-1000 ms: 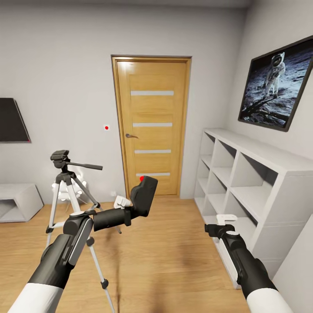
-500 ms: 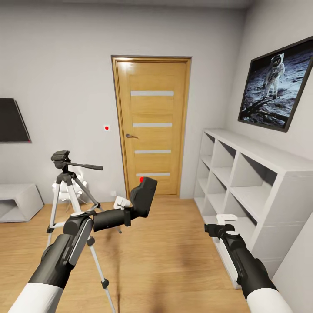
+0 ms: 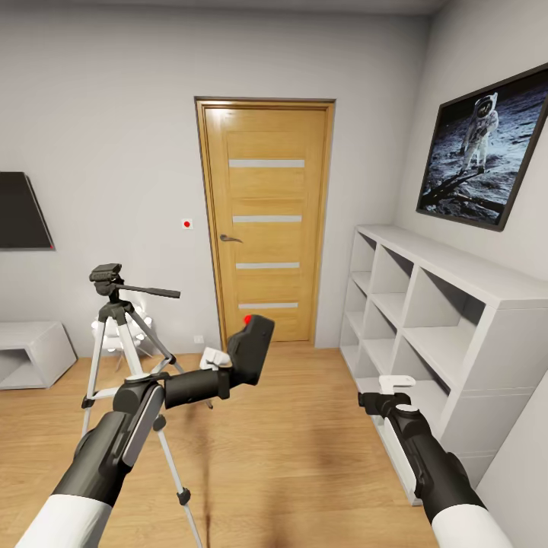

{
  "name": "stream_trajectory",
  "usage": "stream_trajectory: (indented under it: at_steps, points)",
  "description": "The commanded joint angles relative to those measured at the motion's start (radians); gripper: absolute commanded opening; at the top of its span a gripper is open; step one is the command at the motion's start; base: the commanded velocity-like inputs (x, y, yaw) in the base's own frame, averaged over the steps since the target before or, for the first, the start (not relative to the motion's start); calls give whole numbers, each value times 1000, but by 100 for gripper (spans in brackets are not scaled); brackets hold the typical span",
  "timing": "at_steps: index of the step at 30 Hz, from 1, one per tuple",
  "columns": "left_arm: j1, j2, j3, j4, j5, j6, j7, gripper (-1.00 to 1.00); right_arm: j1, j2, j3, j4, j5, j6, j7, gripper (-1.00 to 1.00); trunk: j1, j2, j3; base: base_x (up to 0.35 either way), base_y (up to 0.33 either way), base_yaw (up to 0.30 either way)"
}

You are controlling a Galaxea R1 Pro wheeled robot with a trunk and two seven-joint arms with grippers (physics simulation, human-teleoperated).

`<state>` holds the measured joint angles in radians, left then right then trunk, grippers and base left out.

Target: Attach the digital camera to the camera tripod in the bedroom.

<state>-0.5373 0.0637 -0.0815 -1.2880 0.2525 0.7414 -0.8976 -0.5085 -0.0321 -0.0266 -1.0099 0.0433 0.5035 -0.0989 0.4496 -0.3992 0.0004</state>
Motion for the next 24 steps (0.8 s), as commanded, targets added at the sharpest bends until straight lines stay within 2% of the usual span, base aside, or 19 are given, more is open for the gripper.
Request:
stream_trajectory:
  at_steps: [1,6,19,24]
  points:
    - [0,1,-1,-1,6,6,22,-100,0,0,0,-1,5,7,-1,100,0,-1,0,0,0,0]
    - [0,1,-1,-6,9,5,50,-100,-1,0,-1,-1,4,11,-1,100,0,-1,0,0,0,0]
    - [0,2,2,-35,13,3,60,-100,-1,0,-1,-2,6,6,-1,100,0,-1,0,0,0,0]
    - [0,2,1,-40,13,5,61,-100,0,0,-1,-3,6,6,-1,100,0,-1,0,0,157,0]
